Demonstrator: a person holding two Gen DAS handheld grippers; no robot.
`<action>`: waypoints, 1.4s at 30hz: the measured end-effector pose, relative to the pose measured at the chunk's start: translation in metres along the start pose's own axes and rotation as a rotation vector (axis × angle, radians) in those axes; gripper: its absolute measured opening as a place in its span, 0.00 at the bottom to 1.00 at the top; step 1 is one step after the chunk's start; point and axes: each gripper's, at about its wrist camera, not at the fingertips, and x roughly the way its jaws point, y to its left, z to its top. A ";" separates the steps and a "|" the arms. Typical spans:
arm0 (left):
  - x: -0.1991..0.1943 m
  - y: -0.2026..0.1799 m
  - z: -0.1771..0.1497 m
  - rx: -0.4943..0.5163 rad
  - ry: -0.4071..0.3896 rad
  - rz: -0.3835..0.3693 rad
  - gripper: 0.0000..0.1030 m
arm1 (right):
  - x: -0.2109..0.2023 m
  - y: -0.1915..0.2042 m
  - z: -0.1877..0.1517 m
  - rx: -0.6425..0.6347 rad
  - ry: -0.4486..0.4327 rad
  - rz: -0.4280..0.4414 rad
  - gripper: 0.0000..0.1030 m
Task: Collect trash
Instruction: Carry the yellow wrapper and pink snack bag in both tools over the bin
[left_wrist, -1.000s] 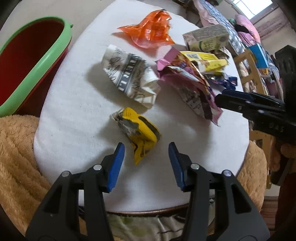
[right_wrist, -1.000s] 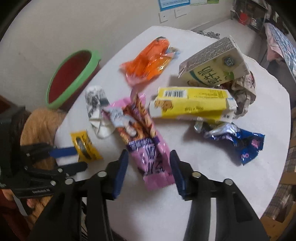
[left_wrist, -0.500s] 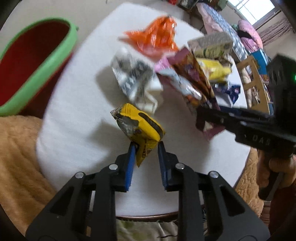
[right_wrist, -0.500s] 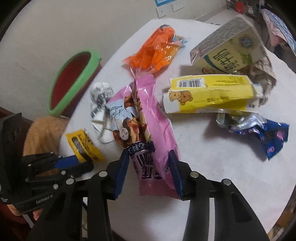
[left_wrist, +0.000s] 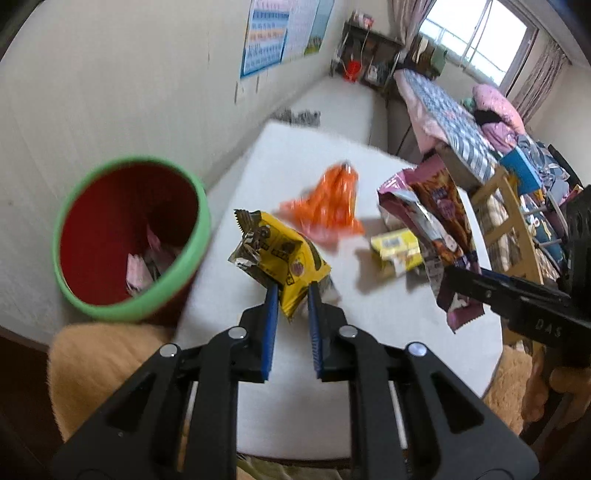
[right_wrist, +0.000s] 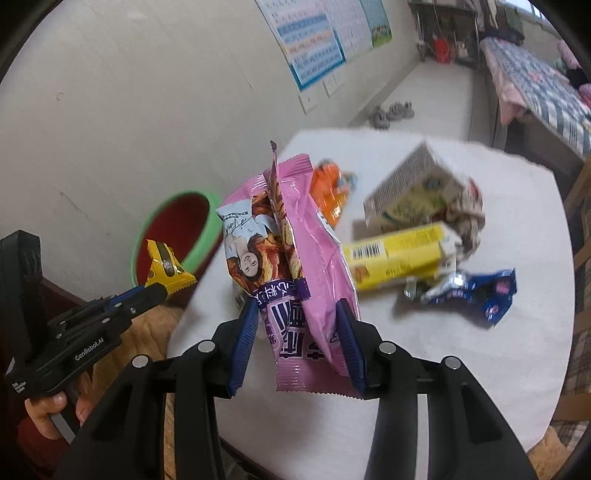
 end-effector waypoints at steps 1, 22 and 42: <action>-0.002 -0.002 0.003 0.005 -0.013 0.006 0.15 | -0.004 0.004 0.003 -0.002 -0.022 -0.002 0.41; -0.031 0.038 0.020 -0.049 -0.137 0.073 0.12 | -0.004 0.050 0.027 -0.045 -0.091 0.026 0.41; -0.036 0.073 0.028 -0.111 -0.162 0.122 0.12 | 0.019 0.076 0.028 -0.090 -0.049 0.049 0.41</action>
